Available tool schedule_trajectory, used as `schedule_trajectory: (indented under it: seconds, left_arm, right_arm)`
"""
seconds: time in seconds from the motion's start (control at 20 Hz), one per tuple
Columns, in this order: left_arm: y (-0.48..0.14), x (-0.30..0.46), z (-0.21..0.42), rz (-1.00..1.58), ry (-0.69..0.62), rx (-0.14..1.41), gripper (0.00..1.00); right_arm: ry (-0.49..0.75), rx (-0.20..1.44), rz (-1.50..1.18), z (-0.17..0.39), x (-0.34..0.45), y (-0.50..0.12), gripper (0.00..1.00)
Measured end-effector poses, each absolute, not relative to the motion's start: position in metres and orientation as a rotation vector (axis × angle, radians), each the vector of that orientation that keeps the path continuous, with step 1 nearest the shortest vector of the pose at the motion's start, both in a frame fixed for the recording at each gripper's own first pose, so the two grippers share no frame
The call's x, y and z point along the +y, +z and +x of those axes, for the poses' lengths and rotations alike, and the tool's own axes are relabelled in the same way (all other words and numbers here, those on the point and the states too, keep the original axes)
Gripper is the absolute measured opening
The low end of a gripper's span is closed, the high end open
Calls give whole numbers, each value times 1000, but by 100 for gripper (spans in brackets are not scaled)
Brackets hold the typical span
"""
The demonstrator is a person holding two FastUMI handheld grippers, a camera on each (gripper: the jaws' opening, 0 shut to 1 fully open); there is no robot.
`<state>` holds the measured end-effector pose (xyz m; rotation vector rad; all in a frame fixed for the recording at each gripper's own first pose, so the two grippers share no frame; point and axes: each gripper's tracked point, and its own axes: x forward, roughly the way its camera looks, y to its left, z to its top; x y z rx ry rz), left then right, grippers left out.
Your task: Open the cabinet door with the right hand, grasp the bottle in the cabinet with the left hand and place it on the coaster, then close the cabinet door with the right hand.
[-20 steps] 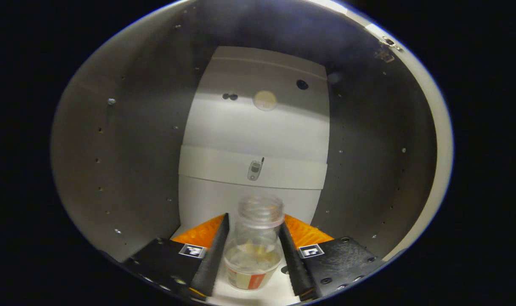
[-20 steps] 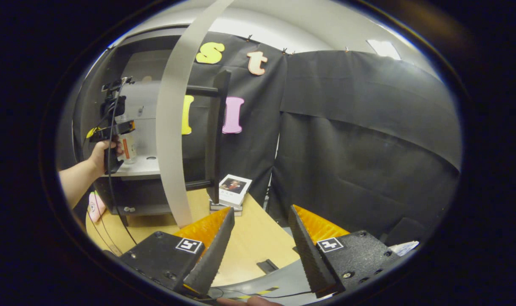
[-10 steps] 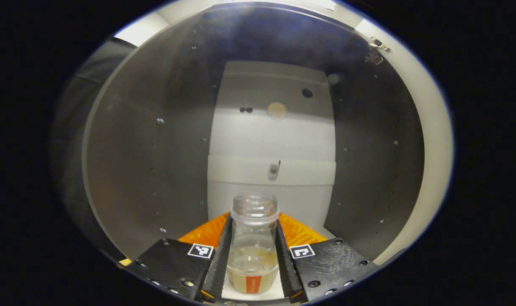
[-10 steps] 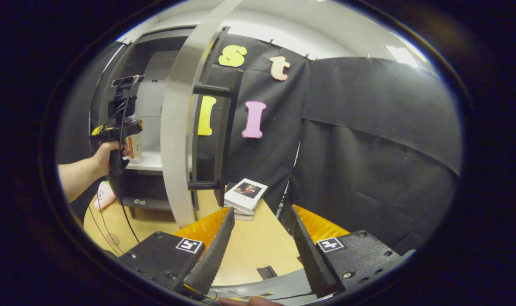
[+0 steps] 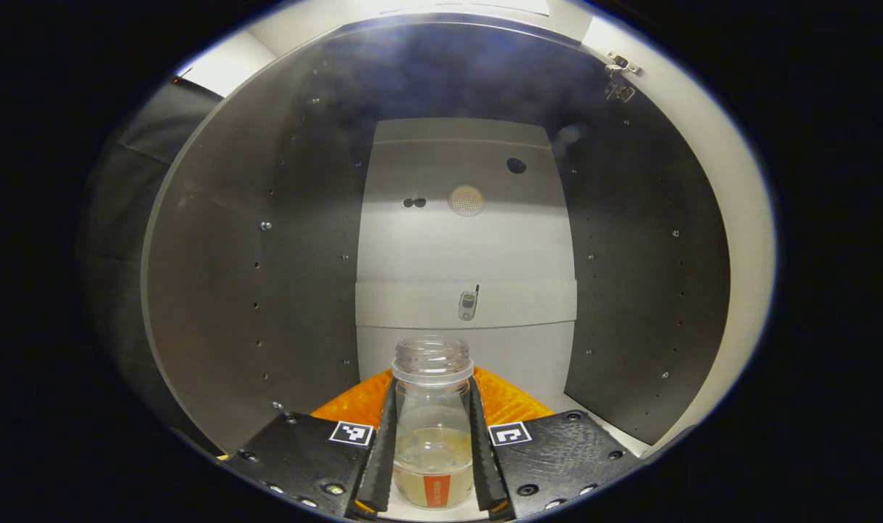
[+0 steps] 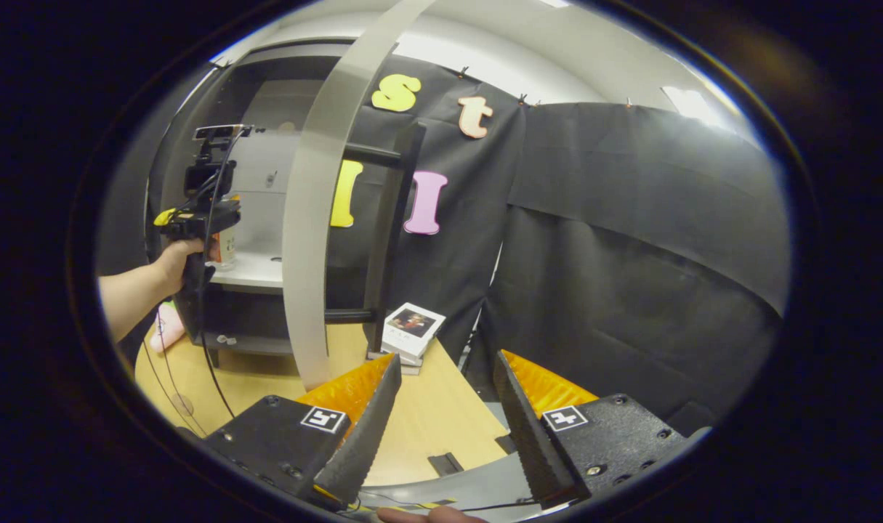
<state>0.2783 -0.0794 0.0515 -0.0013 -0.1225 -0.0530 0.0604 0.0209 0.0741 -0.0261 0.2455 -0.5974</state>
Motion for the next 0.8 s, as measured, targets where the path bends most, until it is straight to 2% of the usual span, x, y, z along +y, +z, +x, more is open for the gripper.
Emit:
schedule_trajectory:
  seconds: [0.25, 0.55, 0.8]
  left_arm:
    - [71, -80, 268, -6, -67, -117, 43]
    - [96, -67, 219, 7, -99, -157, 43]
    - [85, -32, 166, 52, -37, -156, 43]
  right_arm:
    - [-583, 239, -10, 63, 20, 72, 84]
    - [-538, 234, 11, 68, 20, 59, 82]
    - [-491, 241, -4, 71, 23, 38, 84]
